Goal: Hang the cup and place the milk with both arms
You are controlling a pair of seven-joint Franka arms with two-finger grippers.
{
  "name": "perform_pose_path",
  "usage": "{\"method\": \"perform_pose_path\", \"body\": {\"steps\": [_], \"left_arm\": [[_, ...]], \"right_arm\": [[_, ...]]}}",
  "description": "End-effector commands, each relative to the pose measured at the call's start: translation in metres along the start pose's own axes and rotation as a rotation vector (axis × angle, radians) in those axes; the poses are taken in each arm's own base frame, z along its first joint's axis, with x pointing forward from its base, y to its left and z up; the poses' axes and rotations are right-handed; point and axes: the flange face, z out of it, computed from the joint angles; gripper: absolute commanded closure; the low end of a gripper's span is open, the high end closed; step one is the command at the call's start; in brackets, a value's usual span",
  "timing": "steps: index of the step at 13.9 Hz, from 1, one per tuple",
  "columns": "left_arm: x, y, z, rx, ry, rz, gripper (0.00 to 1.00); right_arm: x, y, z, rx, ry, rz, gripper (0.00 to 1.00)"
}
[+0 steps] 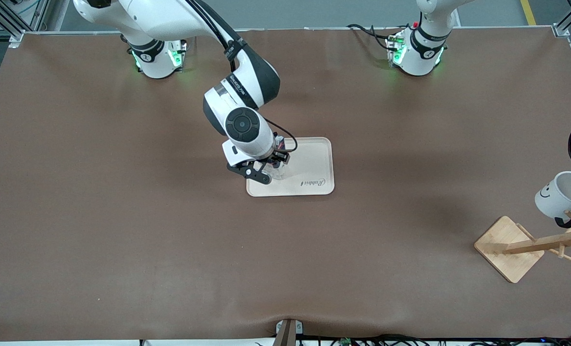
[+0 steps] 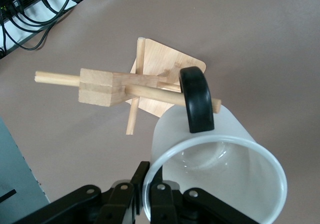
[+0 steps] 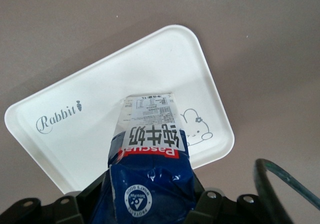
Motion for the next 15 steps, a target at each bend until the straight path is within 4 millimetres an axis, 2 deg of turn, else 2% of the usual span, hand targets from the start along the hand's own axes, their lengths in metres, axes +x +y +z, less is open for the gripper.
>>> {"method": "perform_pose_path", "body": {"steps": [1,2,3,4,5,6,7,9,10,12,14,15], "left_arm": [[0.002,-0.004,0.0,0.018,-0.003,0.022,1.0],[0.003,-0.005,0.0,0.02,0.0,0.024,1.0],[0.004,-0.004,0.0,0.022,0.0,0.024,1.0],[0.003,-0.004,-0.001,0.021,0.001,0.016,0.82],[0.003,-0.004,-0.002,0.02,0.004,0.01,0.57],[0.003,-0.004,-0.002,0.015,0.007,0.004,0.19],[0.003,-0.004,-0.004,0.015,0.009,0.002,0.0],[0.001,-0.002,-0.01,0.006,0.01,-0.011,0.0],[-0.001,0.004,-0.014,-0.02,0.005,-0.049,0.0],[-0.004,0.018,-0.028,-0.06,-0.029,-0.134,0.0],[-0.002,0.039,-0.045,-0.086,-0.058,-0.184,0.0],[-0.001,0.052,-0.056,-0.096,-0.078,-0.228,0.0]], "right_arm": [[-0.004,0.003,-0.012,0.0,-0.023,0.02,1.0],[-0.004,0.002,-0.018,0.007,-0.02,0.025,1.0],[-0.006,0.002,-0.033,0.027,-0.009,0.023,1.0],[-0.008,0.004,-0.052,0.052,0.004,0.022,1.0],[-0.002,0.011,-0.074,0.082,0.018,0.028,1.0],[0.013,0.02,-0.095,0.114,0.022,0.054,1.0],[0.022,0.027,-0.112,0.114,0.013,0.069,1.0],[0.034,0.044,-0.145,0.08,-0.008,0.082,1.0],[0.054,0.061,-0.156,0.071,-0.023,0.116,1.0],[0.088,0.095,-0.17,0.066,-0.054,0.177,1.0],[0.104,0.124,-0.191,0.068,-0.065,0.199,1.0],[0.113,0.134,-0.193,0.044,-0.034,0.218,1.0]]}}
